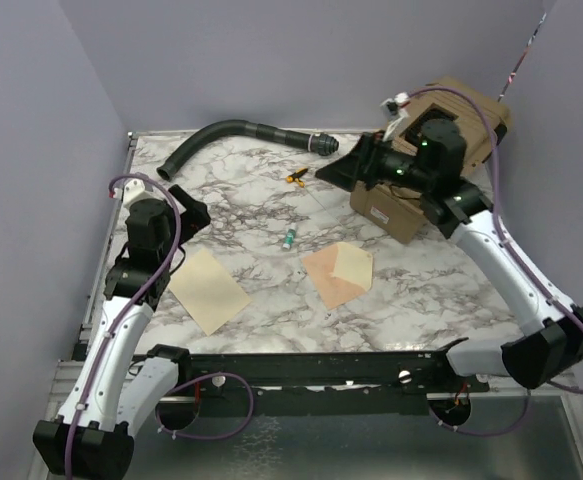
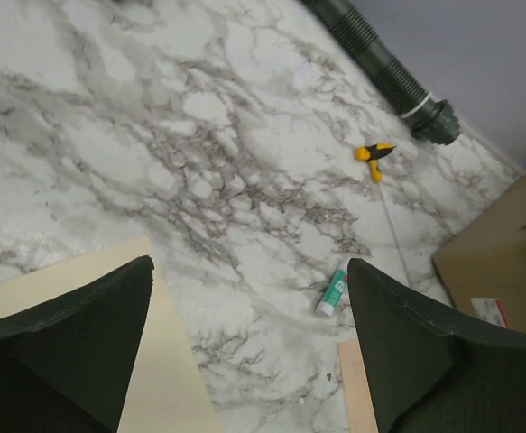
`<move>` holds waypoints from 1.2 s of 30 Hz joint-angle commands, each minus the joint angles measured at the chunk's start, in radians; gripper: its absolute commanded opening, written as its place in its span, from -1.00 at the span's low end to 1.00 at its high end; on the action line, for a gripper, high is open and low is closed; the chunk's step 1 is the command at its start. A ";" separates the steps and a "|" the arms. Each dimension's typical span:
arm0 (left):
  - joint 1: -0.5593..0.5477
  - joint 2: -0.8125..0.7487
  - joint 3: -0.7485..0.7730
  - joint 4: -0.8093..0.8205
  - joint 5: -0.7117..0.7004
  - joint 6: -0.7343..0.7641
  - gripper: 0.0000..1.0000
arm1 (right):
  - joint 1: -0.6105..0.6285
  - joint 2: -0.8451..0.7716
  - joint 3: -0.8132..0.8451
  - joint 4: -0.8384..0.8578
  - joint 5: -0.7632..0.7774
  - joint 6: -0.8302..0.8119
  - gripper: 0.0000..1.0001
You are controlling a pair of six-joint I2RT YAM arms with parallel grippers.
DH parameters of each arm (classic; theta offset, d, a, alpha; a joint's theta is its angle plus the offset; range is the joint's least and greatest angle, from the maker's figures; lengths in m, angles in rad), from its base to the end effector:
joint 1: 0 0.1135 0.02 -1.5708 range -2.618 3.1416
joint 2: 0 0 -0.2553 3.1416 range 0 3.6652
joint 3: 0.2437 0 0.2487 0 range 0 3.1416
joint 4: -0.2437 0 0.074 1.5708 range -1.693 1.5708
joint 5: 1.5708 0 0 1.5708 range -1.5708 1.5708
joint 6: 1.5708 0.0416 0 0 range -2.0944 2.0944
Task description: Place the letter into the envelope and seal it
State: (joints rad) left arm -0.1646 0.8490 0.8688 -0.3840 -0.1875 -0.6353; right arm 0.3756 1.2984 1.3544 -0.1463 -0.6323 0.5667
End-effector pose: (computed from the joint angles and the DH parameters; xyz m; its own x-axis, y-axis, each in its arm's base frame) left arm 0.1974 -0.0249 0.3290 -0.2764 -0.5451 -0.7915 -0.2172 0.8377 -0.5010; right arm 0.2664 0.1315 0.4231 -0.5236 0.2591 -0.8116 -0.6666 0.4687 0.5796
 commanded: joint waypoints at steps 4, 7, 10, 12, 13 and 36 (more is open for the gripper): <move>0.004 -0.044 -0.207 -0.145 -0.024 -0.111 0.50 | 0.235 0.229 0.013 0.014 0.199 0.099 0.65; 0.005 -0.024 -0.265 -0.158 0.002 -0.143 0.34 | 0.285 0.358 0.060 -0.029 0.199 0.154 0.56; 0.004 0.015 -0.306 -0.147 0.006 -0.153 0.12 | 0.324 0.466 0.081 -0.042 0.188 0.198 0.45; 0.005 0.048 -0.317 -0.101 0.027 -0.137 -0.02 | 0.351 0.514 0.084 -0.039 0.194 0.212 0.45; 0.005 0.065 -0.326 -0.074 0.028 -0.130 -0.07 | 0.360 0.545 0.087 -0.035 0.184 0.223 0.44; 0.005 0.256 -0.447 -0.075 -0.027 -0.250 -0.92 | 0.453 0.847 0.216 -0.065 0.195 0.224 0.42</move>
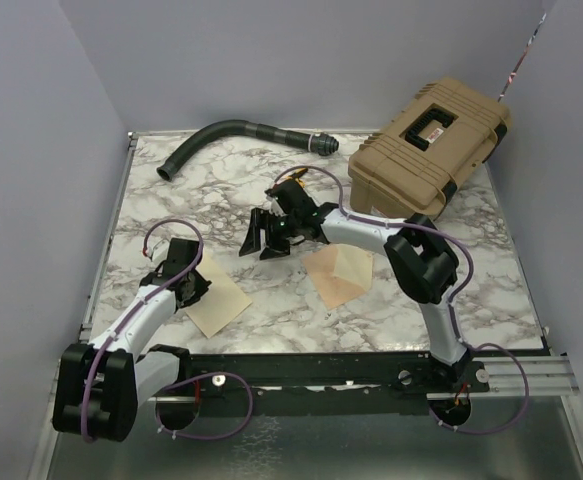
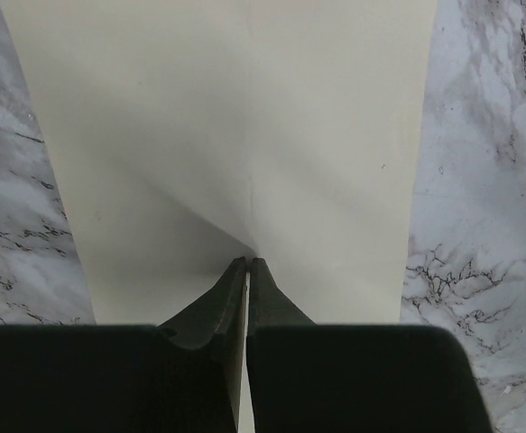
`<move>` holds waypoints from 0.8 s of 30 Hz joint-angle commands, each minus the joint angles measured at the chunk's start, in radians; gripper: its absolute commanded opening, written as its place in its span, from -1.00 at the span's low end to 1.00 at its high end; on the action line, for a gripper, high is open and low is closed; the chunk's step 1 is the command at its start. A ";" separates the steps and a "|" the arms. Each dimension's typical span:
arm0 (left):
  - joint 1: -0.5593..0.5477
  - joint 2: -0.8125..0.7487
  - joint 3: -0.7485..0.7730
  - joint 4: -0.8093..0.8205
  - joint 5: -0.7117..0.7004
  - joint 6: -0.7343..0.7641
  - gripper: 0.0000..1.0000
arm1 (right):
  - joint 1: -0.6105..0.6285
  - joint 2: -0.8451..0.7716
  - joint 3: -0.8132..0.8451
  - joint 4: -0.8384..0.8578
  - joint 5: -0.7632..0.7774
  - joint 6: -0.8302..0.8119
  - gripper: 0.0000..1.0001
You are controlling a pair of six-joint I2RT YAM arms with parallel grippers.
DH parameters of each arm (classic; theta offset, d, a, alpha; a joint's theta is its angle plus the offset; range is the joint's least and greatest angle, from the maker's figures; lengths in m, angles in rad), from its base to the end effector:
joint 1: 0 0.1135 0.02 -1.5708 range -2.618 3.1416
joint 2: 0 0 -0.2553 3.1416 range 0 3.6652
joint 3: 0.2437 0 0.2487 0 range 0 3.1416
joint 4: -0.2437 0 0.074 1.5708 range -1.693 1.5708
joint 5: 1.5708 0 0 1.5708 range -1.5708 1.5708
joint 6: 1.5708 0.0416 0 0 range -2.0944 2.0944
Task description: Place the letter into the envelope and seal it
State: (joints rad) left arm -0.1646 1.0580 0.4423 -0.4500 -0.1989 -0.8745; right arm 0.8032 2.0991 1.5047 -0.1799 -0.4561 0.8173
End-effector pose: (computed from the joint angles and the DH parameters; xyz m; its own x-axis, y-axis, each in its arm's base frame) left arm 0.1809 -0.0217 0.1451 -0.6046 -0.6620 -0.4430 -0.6198 0.7403 -0.2603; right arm 0.3075 0.3451 0.1707 -0.9628 -0.0548 -0.2645 -0.2375 0.6385 0.7321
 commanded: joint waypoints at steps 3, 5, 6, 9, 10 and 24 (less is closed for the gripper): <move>0.004 0.049 -0.020 -0.009 -0.012 -0.011 -0.93 | 0.042 0.079 0.107 -0.080 0.019 -0.029 0.42; 0.005 0.052 -0.020 -0.009 -0.007 -0.010 -0.94 | 0.056 0.091 0.125 -0.115 0.034 -0.028 0.41; 0.005 0.054 -0.020 -0.009 -0.007 -0.011 -0.94 | 0.060 0.096 0.132 -0.136 0.042 -0.029 0.41; 0.005 0.058 -0.020 -0.009 -0.002 -0.012 -0.97 | 0.068 0.104 0.128 -0.189 0.048 -0.022 0.39; 0.005 0.060 -0.020 -0.009 0.000 -0.012 -0.98 | 0.068 0.101 0.116 -0.194 0.042 -0.022 0.38; 0.004 0.066 -0.042 -0.009 -0.008 -0.039 -1.00 | 0.088 0.086 -0.018 -0.188 -0.076 -0.049 0.19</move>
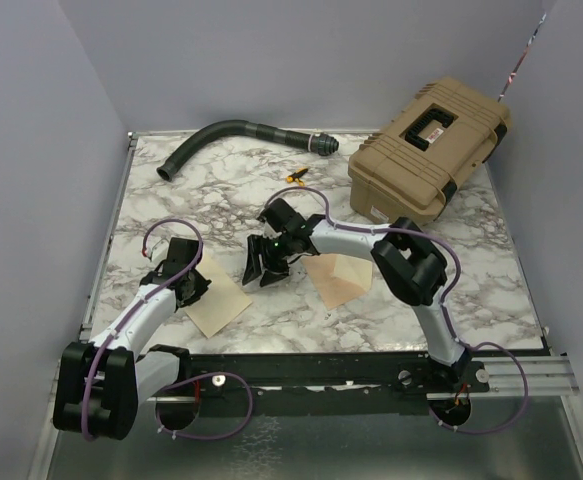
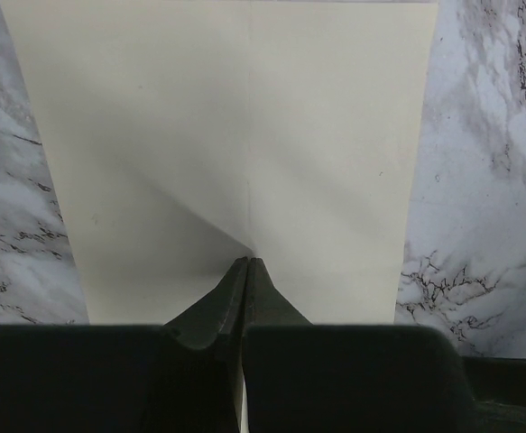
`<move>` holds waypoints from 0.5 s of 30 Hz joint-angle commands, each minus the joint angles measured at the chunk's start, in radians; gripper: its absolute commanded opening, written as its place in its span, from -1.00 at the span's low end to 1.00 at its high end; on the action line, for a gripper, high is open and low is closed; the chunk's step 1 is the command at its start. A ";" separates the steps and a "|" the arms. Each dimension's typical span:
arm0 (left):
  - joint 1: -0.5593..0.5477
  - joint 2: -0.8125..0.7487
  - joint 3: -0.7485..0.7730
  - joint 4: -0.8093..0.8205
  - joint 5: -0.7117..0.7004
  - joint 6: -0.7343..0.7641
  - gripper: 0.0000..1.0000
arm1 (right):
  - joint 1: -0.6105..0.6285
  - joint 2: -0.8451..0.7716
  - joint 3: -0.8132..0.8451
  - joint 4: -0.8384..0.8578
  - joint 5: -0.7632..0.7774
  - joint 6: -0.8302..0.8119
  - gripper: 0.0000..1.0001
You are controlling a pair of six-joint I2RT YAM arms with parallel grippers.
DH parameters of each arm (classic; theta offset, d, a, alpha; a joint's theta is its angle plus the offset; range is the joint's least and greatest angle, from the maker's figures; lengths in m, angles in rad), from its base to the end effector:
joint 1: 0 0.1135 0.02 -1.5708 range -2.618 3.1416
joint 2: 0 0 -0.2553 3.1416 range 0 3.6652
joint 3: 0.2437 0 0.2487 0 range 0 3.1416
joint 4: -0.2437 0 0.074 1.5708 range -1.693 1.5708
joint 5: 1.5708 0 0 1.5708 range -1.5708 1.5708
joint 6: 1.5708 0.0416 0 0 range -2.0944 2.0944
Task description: Place the letter into the envelope and seal it
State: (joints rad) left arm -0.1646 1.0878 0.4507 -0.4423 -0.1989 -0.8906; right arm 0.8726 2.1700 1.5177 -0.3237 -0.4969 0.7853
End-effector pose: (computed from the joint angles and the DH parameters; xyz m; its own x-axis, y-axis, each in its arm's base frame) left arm 0.1841 -0.0223 0.1431 -0.6004 -0.6728 -0.4322 -0.6330 0.7301 -0.2573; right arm 0.2768 0.3606 0.1339 -0.9740 -0.1938 -0.1171 -0.2212 0.7035 0.6754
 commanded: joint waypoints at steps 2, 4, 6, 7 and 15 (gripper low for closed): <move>0.005 0.029 -0.052 -0.016 -0.012 -0.024 -1.00 | 0.021 0.021 -0.043 -0.022 -0.060 -0.007 0.18; 0.005 0.020 -0.053 -0.016 -0.020 -0.024 -1.00 | 0.029 0.032 -0.039 -0.018 -0.076 -0.005 0.16; 0.004 0.015 -0.056 -0.016 -0.025 -0.024 -1.00 | 0.039 0.042 -0.034 -0.009 -0.092 -0.002 0.14; 0.004 0.016 -0.057 -0.016 -0.023 -0.025 -1.00 | 0.043 0.047 -0.031 -0.001 -0.103 0.000 0.13; 0.005 0.038 -0.072 0.002 0.031 -0.036 -1.00 | 0.056 0.079 -0.038 0.164 -0.207 0.033 0.06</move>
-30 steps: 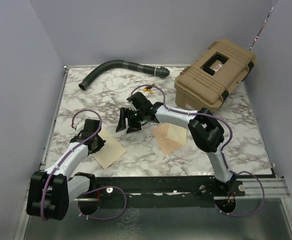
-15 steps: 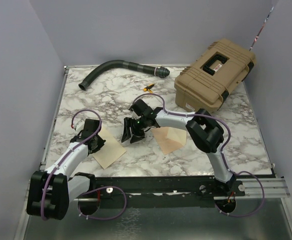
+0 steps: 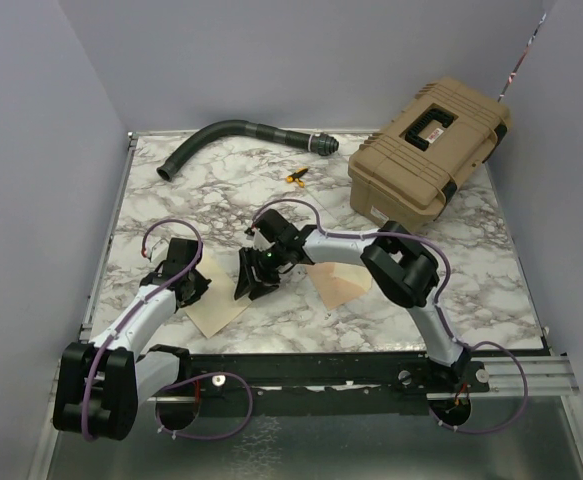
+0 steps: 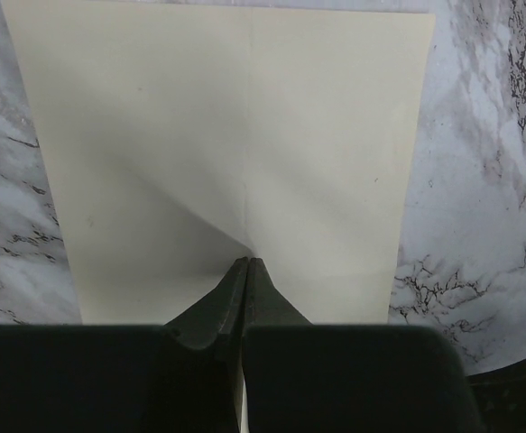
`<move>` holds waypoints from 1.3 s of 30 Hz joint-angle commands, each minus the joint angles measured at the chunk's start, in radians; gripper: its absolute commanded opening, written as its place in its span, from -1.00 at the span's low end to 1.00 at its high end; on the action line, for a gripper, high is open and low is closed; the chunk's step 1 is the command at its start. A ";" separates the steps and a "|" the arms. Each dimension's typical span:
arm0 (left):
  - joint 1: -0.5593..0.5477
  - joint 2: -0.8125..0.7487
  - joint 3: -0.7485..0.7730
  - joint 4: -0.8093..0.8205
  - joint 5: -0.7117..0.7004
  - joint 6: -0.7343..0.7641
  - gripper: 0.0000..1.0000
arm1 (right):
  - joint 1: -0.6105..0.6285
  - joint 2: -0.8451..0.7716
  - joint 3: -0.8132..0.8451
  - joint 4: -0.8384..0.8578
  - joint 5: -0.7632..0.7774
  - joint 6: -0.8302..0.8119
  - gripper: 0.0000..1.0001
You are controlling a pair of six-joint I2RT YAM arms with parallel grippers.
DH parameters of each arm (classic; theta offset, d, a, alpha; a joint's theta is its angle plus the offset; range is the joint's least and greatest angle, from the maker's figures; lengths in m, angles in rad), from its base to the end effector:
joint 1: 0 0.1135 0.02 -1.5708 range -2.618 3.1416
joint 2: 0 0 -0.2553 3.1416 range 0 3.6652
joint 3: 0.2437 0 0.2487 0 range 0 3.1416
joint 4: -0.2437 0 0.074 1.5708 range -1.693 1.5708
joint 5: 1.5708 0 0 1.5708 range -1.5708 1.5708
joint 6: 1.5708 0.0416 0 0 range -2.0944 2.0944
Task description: Place the letter into the envelope and seal it
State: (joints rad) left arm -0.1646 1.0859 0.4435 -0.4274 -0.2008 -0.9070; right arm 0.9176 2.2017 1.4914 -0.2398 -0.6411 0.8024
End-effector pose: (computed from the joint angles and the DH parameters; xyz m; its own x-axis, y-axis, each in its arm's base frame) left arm 0.1842 -0.0222 0.1422 -0.5851 -0.6852 -0.4337 -0.6408 0.7185 -0.2705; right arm 0.2568 0.3766 0.1205 -0.9532 -0.2974 -0.0544 -0.2338 0.6110 0.7563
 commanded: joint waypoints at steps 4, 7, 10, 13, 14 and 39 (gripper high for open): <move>0.005 0.013 -0.073 -0.013 0.037 -0.025 -1.00 | 0.010 0.027 -0.058 0.186 -0.071 0.056 0.02; 0.004 0.001 -0.074 -0.013 0.037 -0.026 -1.00 | 0.010 0.040 -0.046 0.197 -0.086 0.060 -0.06; 0.005 -0.005 -0.066 -0.012 0.040 -0.021 -1.00 | 0.012 0.060 -0.033 0.203 -0.100 0.072 -0.36; 0.005 -0.023 -0.049 -0.015 0.054 -0.021 -1.00 | 0.010 0.062 -0.023 0.193 -0.088 0.071 -0.70; 0.005 -0.032 -0.040 -0.014 0.067 -0.025 -1.00 | 0.011 0.059 -0.014 0.180 -0.073 0.065 -0.80; 0.005 -0.018 0.654 -0.076 0.294 -0.004 0.85 | -0.033 -0.396 0.191 -0.197 0.563 -0.653 -0.99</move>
State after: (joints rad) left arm -0.1627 1.0328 1.0317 -0.5037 0.0101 -0.8764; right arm 0.8814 1.8343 1.6611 -0.3527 -0.2173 0.3538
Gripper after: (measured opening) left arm 0.922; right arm 0.005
